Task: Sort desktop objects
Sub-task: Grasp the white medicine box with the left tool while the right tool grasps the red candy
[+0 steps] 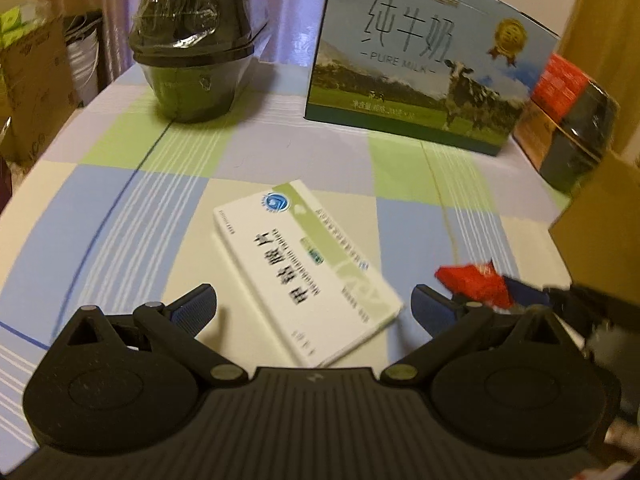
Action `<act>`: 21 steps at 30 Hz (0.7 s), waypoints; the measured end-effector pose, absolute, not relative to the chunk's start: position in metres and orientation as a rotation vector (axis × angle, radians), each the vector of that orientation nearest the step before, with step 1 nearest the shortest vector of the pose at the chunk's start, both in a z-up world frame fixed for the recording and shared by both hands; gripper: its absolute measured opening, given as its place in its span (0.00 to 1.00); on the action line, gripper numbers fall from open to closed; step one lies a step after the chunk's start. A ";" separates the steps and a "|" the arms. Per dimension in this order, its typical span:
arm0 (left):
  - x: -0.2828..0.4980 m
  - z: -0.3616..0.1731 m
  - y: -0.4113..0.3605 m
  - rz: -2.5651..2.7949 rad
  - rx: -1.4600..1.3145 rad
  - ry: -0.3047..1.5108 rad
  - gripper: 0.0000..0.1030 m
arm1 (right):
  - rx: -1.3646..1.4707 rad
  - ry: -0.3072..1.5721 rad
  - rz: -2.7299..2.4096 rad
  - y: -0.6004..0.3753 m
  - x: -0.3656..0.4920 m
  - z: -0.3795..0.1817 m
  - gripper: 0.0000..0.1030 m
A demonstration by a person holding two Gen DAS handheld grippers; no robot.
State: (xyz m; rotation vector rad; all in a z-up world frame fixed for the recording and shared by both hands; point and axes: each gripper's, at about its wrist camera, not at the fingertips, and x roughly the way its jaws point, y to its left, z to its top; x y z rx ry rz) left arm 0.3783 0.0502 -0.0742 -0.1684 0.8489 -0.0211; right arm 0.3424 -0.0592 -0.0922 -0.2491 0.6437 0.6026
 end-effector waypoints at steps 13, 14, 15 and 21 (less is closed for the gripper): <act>0.378 -0.087 0.035 -0.031 -0.069 0.860 0.74 | -0.251 0.655 0.614 -0.070 0.326 -0.091 0.39; 0.372 -0.086 0.035 -0.041 -0.057 0.862 0.69 | -0.250 0.663 0.611 -0.071 0.323 -0.090 0.39; 0.366 -0.084 0.034 -0.051 -0.041 0.864 0.66 | -0.250 0.671 0.611 -0.074 0.318 -0.089 0.39; 0.313 -0.082 0.037 -0.110 0.035 0.887 0.65 | -0.284 0.694 0.643 -0.088 0.277 -0.086 0.39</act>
